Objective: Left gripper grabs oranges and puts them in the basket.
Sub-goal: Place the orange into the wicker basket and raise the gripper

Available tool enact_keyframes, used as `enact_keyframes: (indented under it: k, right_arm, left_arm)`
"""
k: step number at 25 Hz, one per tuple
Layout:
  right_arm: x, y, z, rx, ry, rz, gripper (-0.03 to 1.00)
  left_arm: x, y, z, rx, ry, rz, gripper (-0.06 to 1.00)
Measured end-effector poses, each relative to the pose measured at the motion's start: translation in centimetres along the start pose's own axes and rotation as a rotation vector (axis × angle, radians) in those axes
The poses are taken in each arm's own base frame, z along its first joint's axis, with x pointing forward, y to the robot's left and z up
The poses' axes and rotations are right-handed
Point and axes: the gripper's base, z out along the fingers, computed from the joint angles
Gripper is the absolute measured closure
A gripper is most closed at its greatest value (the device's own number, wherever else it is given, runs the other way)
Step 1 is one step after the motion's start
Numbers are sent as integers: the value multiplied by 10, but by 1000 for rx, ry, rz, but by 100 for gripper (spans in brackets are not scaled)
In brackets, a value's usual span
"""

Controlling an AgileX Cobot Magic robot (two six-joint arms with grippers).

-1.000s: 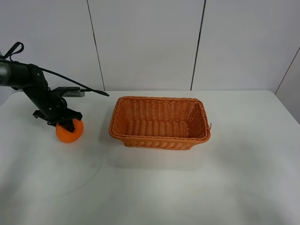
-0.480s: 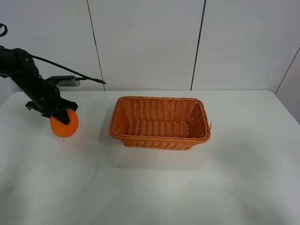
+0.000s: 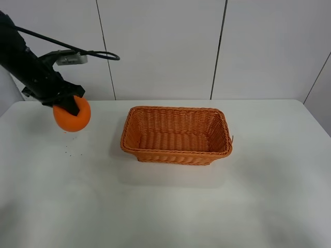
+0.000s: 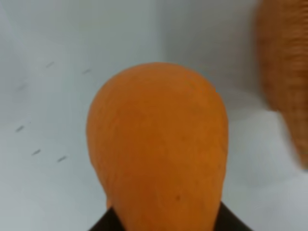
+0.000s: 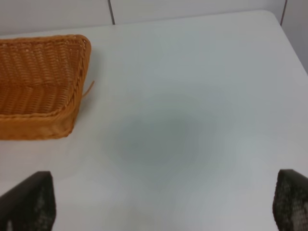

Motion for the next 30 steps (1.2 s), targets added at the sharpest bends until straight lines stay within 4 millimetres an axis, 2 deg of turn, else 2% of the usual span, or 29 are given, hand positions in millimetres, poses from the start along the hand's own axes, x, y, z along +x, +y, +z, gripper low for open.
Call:
enact_keyframes:
  k: [5,9,14,19,24,30]
  right_arm:
    - [0,0,0,0,0,0,27]
    - [0,0,0,0,0,0,27]
    - [0,0,0,0,0,0,27]
    - [0,0,0,0,0,0,27]
    - [0,0,0,0,0,0,27]
    - [0,0,0,0,0,0,27]
  left_arm:
    - [-15,-63,4,72,-36,144,69]
    - [-34,-97,15,112,-62,189,69]
    - [-52,-135,44,156,-40,260,69]
    - [-59,-172,77,193,-16,316,69]
    - [-63,-193,112,211,3,344,69]
    - [-64,-197,142,212,37,343,69]
